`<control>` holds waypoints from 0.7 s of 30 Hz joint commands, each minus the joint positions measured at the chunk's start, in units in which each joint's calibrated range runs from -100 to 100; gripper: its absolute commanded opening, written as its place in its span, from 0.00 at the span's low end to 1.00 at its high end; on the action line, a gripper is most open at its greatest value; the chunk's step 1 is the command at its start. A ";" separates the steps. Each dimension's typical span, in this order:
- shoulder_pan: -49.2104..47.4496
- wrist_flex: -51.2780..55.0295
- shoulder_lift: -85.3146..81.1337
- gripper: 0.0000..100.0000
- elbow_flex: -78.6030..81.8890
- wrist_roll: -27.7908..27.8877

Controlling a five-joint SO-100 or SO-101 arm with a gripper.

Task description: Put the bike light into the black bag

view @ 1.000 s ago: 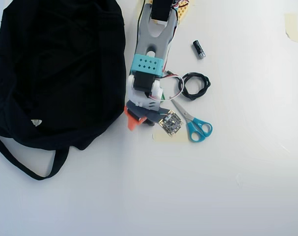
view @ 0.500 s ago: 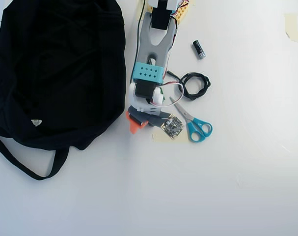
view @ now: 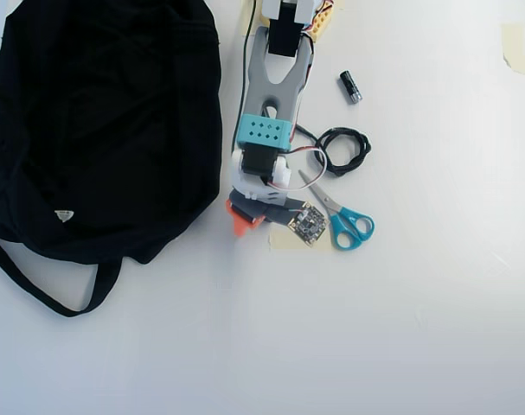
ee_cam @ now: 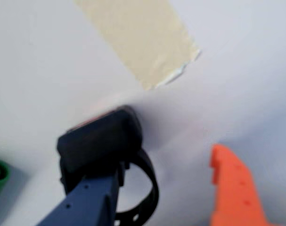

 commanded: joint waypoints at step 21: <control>-0.92 -0.17 -1.14 0.02 -2.91 -0.85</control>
